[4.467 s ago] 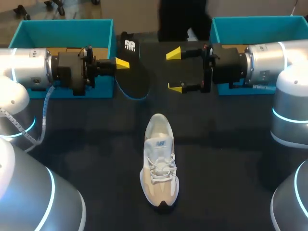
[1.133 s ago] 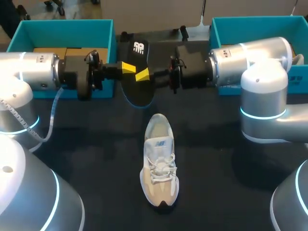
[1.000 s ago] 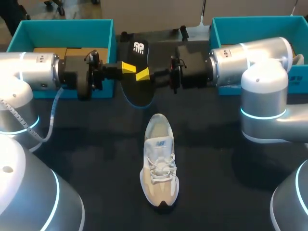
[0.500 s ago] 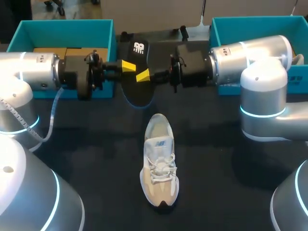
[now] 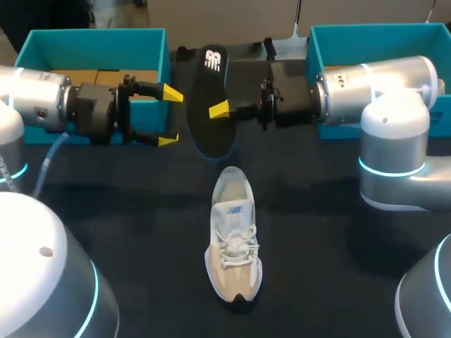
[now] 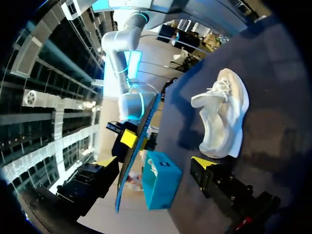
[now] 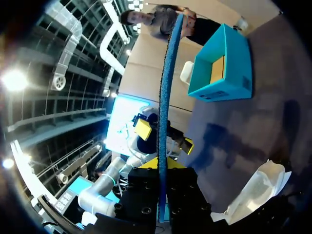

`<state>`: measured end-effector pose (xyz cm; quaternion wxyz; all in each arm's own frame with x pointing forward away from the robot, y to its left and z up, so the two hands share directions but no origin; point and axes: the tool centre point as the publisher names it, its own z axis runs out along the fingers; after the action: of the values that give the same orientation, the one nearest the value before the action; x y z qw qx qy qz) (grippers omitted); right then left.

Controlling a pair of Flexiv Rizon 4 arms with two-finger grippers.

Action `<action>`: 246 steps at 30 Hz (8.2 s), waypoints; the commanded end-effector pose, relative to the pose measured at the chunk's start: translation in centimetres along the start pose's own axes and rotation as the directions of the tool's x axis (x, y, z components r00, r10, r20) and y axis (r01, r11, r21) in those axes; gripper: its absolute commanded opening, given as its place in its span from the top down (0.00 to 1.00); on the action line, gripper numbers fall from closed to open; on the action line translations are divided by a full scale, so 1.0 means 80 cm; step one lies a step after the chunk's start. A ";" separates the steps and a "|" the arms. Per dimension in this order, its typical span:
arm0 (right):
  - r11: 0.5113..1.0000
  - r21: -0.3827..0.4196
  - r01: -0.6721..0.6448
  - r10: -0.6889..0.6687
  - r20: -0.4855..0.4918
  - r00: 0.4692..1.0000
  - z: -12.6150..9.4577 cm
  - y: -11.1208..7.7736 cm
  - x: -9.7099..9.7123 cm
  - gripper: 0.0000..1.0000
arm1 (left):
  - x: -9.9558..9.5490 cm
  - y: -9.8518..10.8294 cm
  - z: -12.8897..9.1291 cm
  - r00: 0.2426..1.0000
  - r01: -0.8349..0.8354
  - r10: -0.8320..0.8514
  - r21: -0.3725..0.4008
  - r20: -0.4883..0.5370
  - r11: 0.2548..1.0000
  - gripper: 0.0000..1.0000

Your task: Take the shoe out of the shoebox, open the shoe tongue, remove and reinsert the insole, then place the shoe into the shoebox

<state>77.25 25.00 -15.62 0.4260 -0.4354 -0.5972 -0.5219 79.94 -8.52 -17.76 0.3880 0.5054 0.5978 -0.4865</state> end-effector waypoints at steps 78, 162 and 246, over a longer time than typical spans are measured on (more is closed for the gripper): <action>0.834 -0.128 0.537 -0.509 0.195 0.838 -0.029 -0.016 -0.095 1.00 | 0.135 -0.061 0.040 0.284 0.616 -0.948 -0.730 -0.145 0.296 0.00; 0.718 -0.171 0.674 -0.674 0.070 0.736 -0.039 -0.022 -0.162 1.00 | 0.221 -0.039 0.097 0.217 0.633 -0.973 -0.748 -0.074 0.197 0.00; 0.820 -0.026 0.572 -0.571 0.033 0.820 -0.009 -0.130 -0.212 1.00 | 0.221 -0.039 0.097 0.217 0.633 -0.973 -0.748 -0.074 0.197 0.00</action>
<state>71.90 22.02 -34.36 0.2349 -0.2490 -0.6937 -0.6337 73.34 -12.11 -35.69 -0.0104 0.0520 0.9684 -0.2436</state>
